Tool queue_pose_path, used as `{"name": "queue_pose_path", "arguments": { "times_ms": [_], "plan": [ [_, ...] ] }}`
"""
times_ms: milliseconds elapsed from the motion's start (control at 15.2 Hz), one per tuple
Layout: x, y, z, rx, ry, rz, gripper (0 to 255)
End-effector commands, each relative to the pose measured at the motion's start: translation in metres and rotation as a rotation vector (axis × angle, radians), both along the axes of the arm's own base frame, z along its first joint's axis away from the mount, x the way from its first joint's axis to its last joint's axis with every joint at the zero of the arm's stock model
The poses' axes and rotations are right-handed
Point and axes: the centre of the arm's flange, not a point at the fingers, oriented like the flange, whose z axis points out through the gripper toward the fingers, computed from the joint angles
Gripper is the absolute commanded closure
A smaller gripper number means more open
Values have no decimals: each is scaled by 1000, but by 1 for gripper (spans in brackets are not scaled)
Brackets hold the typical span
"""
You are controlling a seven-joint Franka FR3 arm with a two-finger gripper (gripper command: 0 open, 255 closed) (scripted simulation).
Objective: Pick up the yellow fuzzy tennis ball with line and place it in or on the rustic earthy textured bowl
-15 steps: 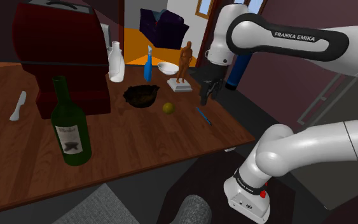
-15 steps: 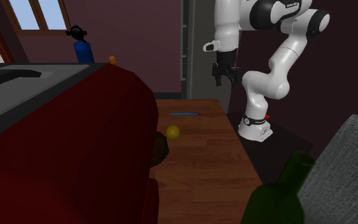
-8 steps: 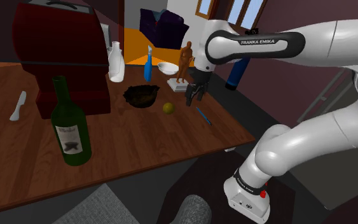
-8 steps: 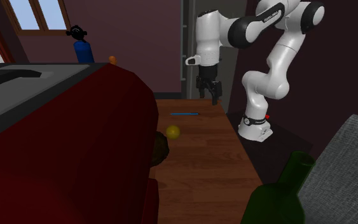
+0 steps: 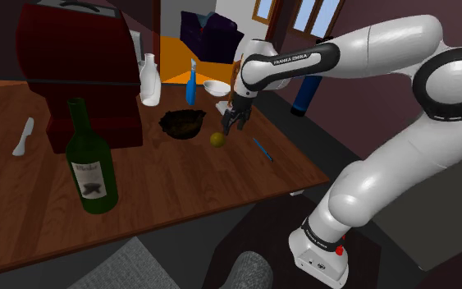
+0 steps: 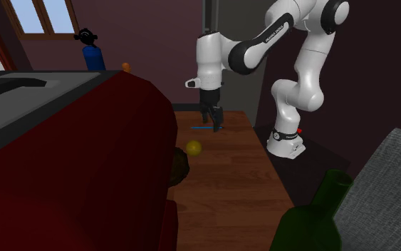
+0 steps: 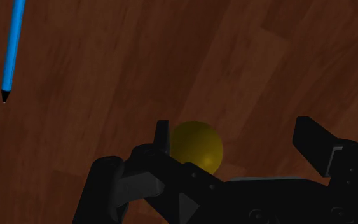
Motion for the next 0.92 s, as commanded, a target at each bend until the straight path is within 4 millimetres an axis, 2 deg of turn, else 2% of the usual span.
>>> {"name": "queue_pose_path", "arguments": {
  "times_ms": [0,264,330,792,858],
  "plan": [
    [18,-5,-15,3,-16,-8,0],
    [57,-20,-42,10,-44,-23,0],
    [61,-22,-45,11,-47,-25,0],
    [62,-18,-84,11,-47,-25,0],
    [62,-18,-84,11,-47,-25,0]
  ]
}}
